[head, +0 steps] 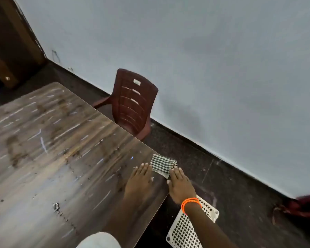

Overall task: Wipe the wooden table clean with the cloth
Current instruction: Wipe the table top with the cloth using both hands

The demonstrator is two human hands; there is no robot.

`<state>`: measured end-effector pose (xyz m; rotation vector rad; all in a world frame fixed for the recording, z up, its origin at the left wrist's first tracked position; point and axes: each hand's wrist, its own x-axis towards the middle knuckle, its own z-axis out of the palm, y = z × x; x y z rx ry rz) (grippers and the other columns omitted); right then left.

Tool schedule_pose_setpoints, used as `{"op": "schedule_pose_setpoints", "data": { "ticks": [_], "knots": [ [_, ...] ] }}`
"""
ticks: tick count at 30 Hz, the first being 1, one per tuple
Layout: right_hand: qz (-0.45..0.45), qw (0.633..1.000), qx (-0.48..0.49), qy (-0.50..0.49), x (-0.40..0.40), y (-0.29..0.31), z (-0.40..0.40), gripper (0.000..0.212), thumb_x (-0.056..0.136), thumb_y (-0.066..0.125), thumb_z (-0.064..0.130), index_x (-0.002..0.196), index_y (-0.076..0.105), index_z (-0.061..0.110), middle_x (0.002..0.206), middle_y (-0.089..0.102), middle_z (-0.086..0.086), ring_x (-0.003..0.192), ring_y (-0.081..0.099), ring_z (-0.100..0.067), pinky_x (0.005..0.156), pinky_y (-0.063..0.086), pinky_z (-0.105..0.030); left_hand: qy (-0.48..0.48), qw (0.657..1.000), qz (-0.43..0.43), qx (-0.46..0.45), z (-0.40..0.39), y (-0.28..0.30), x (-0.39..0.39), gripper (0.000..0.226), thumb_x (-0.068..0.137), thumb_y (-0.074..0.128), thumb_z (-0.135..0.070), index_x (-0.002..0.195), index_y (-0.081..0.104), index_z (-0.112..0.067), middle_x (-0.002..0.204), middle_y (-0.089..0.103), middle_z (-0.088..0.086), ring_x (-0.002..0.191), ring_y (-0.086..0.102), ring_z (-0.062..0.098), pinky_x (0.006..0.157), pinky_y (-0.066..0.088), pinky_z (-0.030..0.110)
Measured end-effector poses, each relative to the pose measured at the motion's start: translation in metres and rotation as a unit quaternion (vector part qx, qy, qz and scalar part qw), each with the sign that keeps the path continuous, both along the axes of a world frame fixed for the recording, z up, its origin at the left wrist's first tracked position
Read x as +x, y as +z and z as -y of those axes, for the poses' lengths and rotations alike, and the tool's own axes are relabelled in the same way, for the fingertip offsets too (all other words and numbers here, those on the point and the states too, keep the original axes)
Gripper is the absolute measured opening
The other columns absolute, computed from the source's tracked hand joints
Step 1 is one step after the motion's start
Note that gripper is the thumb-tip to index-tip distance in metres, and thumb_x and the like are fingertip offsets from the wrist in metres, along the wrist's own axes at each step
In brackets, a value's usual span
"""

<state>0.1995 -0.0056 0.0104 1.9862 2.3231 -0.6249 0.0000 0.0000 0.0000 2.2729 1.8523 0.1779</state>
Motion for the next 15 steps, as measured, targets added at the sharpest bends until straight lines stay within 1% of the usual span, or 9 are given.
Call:
{"op": "schedule_pose_setpoints", "data": {
  "ticks": [1,2,3,5,6,8,10,12,15],
  "knots": [
    [-0.001,1.0,-0.012,-0.003,0.0,-0.017,-0.005,0.091,0.081,-0.008,0.054,0.16,0.022,0.019,0.17,0.014,-0.006,0.157,0.006,-0.023,0.124,0.017,-0.038,-0.008,1.0,0.004,-0.023,-0.007,-0.019,0.004,0.057,0.103,0.032,-0.036,0.155,0.041,-0.013,0.161,0.039,0.004,0.151,0.031,0.018,0.124,0.023,0.04],
    [-0.01,1.0,-0.013,-0.013,-0.002,-0.032,-0.011,0.09,0.083,-0.006,0.053,0.16,0.025,0.019,0.169,0.016,-0.007,0.157,0.008,-0.024,0.124,0.018,-0.039,-0.018,0.997,0.018,-0.069,-0.014,-0.03,0.008,0.058,0.106,0.029,-0.035,0.16,0.028,-0.014,0.167,0.026,0.002,0.155,0.018,0.017,0.127,0.012,0.038],
    [-0.006,1.0,-0.005,-0.019,-0.003,-0.048,-0.015,0.086,0.086,-0.002,0.052,0.159,0.028,0.019,0.169,0.019,-0.008,0.157,0.011,-0.026,0.123,0.02,-0.04,-0.024,0.996,0.025,-0.078,-0.02,-0.041,0.012,0.06,0.106,0.025,-0.037,0.162,0.02,-0.014,0.169,0.018,0.002,0.157,0.009,0.015,0.127,0.004,0.037],
    [-0.002,0.999,0.027,-0.038,-0.007,-0.068,-0.027,0.075,0.093,0.008,0.048,0.157,0.034,0.018,0.167,0.024,-0.009,0.155,0.017,-0.028,0.122,0.023,-0.042,-0.037,0.996,0.043,-0.072,-0.037,-0.05,0.02,0.069,0.099,0.012,-0.043,0.162,0.016,-0.014,0.17,0.015,0.003,0.155,-0.001,0.011,0.127,-0.003,0.035],
    [0.001,0.998,0.048,-0.043,-0.01,-0.076,-0.034,0.069,0.097,0.014,0.045,0.156,0.037,0.017,0.166,0.025,-0.009,0.155,0.02,-0.027,0.122,0.024,-0.044,-0.051,0.995,0.051,-0.066,-0.046,-0.056,0.022,0.076,0.093,0.009,-0.045,0.161,0.017,-0.013,0.17,0.015,0.004,0.154,-0.003,0.01,0.126,-0.004,0.035],
    [0.002,0.993,0.105,-0.055,-0.014,-0.084,-0.046,0.06,0.101,0.024,0.039,0.156,0.037,0.017,0.166,0.026,-0.008,0.154,0.021,-0.025,0.122,0.025,-0.045,-0.08,0.993,0.059,-0.064,-0.066,-0.064,0.024,0.081,0.089,0.011,-0.048,0.162,0.018,-0.012,0.17,0.014,0.005,0.155,-0.003,0.014,0.127,-0.002,0.037],
    [0.0,0.988,0.142,-0.062,-0.017,-0.086,-0.057,0.057,0.104,0.03,0.035,0.158,0.031,0.018,0.168,0.02,-0.006,0.156,0.013,-0.022,0.125,0.02,-0.044,-0.092,0.993,0.044,-0.055,-0.082,-0.065,0.024,0.083,0.088,0.011,-0.05,0.162,0.015,-0.012,0.17,0.01,0.005,0.157,-0.001,0.017,0.127,-0.001,0.038],
    [0.0,0.984,0.164,-0.068,-0.021,-0.084,-0.067,0.055,0.106,0.032,0.032,0.159,0.029,0.019,0.169,0.017,-0.005,0.157,0.009,-0.02,0.126,0.018,-0.045,-0.106,0.992,0.025,-0.064,-0.092,-0.064,0.024,0.087,0.085,0.005,-0.052,0.162,0.012,-0.011,0.171,0.008,0.006,0.157,-0.001,0.017,0.127,-0.004,0.037],
    [-0.002,0.988,0.146,-0.058,-0.023,-0.086,-0.081,0.056,0.105,0.025,0.035,0.157,0.034,0.016,0.167,0.023,-0.005,0.156,0.016,-0.021,0.125,0.018,-0.043,-0.122,0.99,0.02,-0.071,-0.096,-0.067,0.021,0.09,0.082,0.0,-0.051,0.162,0.01,-0.01,0.171,0.005,0.006,0.157,-0.004,0.017,0.126,-0.009,0.034]
  ]
}}
